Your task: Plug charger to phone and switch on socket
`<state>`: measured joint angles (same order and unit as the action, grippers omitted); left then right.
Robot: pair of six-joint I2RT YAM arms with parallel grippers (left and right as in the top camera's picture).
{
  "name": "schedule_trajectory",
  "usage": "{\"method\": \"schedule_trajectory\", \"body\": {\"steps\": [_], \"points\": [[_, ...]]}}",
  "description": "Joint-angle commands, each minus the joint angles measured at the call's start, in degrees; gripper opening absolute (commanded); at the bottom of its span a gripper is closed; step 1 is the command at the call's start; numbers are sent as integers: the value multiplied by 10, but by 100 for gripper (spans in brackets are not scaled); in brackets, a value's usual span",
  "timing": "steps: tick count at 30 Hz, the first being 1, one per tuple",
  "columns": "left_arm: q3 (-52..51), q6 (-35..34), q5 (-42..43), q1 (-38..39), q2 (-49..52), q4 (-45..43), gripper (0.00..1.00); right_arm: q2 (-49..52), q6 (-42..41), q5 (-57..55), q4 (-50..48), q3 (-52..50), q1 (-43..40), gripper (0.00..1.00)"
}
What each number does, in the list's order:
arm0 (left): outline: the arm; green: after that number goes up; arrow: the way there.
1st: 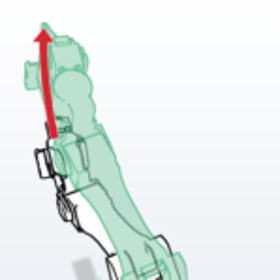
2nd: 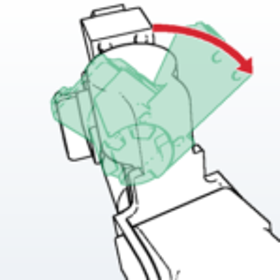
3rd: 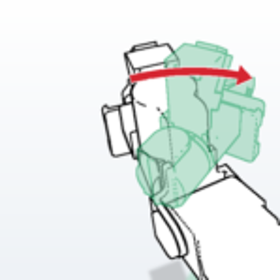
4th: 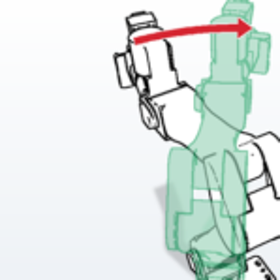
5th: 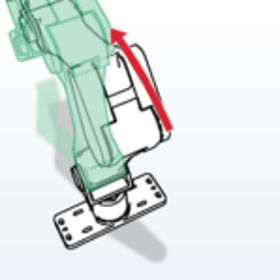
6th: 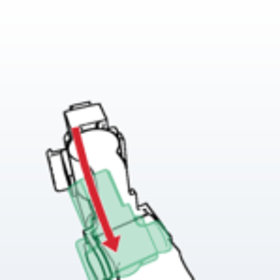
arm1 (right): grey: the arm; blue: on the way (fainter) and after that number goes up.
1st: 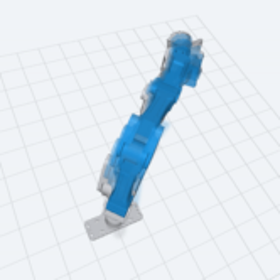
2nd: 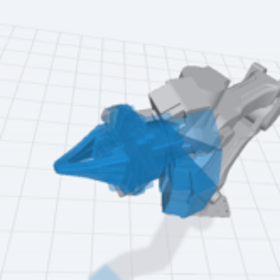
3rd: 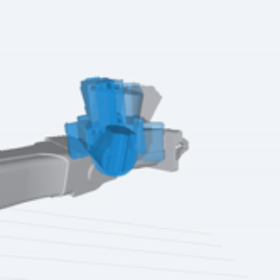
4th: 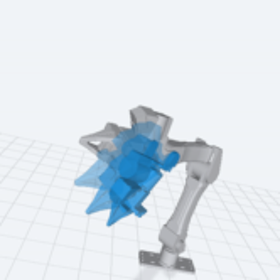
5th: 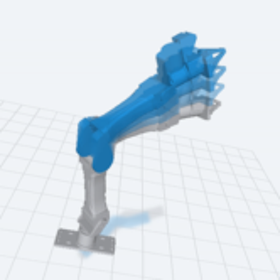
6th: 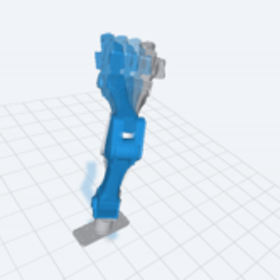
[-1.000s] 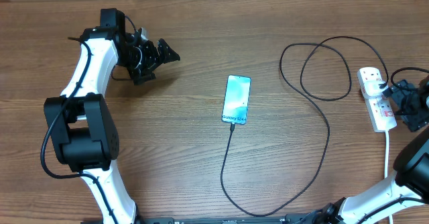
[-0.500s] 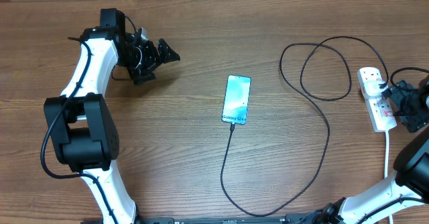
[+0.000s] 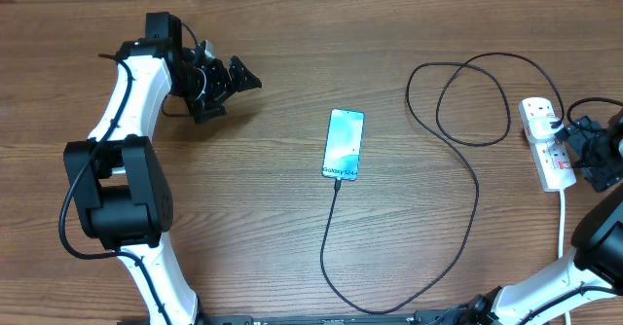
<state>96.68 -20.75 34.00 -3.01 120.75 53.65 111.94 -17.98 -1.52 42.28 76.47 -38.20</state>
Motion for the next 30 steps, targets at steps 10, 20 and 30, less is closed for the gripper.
{"method": "schedule_trajectory", "body": {"steps": [10, 20, 30], "points": [[6, 15, -2, 4, -16, 1, 100, 4, 0, -10, -17, -3, 4, 99], [6, 15, -2, 4, -16, 1, 100, 7, 0, 2, -11, -3, 4, 100], [6, 15, -2, 4, -16, 1, 100, 36, 0, 4, -11, -3, 4, 100]]}}
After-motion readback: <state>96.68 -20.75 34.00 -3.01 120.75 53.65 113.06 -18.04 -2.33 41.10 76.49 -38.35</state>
